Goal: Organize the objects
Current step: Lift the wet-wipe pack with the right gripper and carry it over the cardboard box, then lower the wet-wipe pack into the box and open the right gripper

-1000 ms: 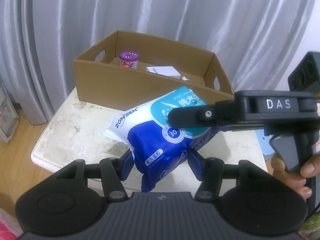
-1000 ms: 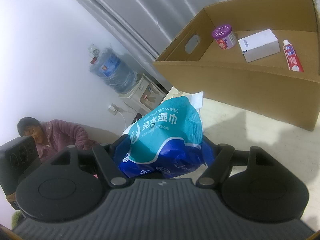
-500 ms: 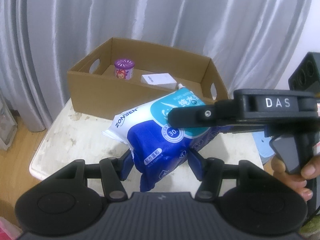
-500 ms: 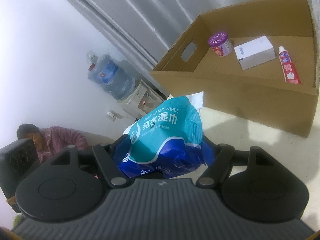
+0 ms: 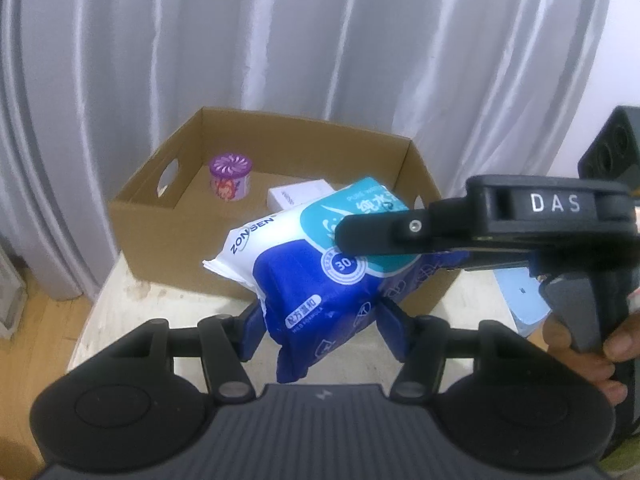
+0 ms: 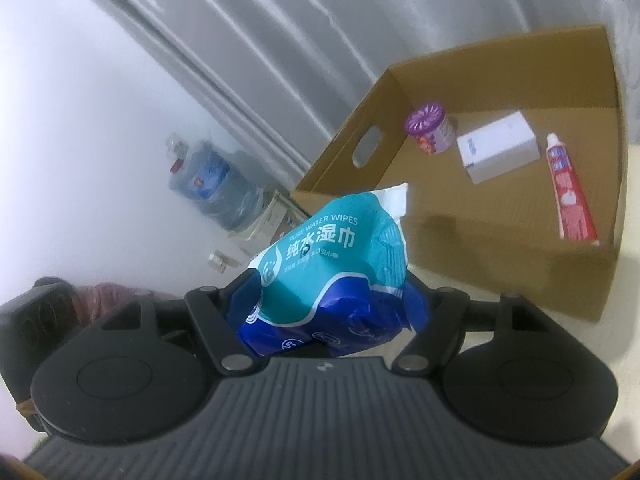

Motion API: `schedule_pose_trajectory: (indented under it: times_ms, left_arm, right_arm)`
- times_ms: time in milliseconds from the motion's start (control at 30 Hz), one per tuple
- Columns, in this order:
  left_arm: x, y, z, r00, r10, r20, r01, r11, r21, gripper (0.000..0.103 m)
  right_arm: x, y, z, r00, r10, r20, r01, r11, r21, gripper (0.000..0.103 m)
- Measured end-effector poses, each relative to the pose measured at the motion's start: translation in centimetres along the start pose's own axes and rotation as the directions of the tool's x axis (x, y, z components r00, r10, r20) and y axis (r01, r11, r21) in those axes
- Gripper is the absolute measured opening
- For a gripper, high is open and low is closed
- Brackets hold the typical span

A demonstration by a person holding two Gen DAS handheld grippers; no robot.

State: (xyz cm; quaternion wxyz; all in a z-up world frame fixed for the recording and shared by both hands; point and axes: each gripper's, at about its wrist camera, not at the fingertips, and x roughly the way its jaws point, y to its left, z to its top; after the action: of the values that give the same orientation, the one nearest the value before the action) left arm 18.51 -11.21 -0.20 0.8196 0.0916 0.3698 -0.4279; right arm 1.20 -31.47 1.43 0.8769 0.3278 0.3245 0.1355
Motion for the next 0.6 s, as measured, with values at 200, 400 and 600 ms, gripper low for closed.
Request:
schedule_pose_trajectory:
  times_ms: [200, 400, 600]
  left_arm:
    - [2.3, 1.1, 3.8, 1.0, -0.009, -0.008, 0.01, 0.999, 0.031, 0.061]
    - [5.8, 2.4, 8.5, 0.999, -0.03, -0.045, 0.033, 0.997, 0.065, 0.063]
    - [11.7, 4.0, 12.0, 0.984, -0.066, -0.168, 0.08, 0.993, 0.081, 0.065]
  right_arm:
    - [1.4, -1.2, 3.3, 1.0, 0.006, 0.009, -0.006, 0.999, 0.036, 0.074]
    - [3.4, -2.3, 7.5, 0.999, -0.011, 0.037, 0.01, 0.999, 0.039, 0.074]
    - [6.8, -4.9, 10.8, 0.997, -0.074, 0.012, 0.073, 0.993, 0.089, 0.075]
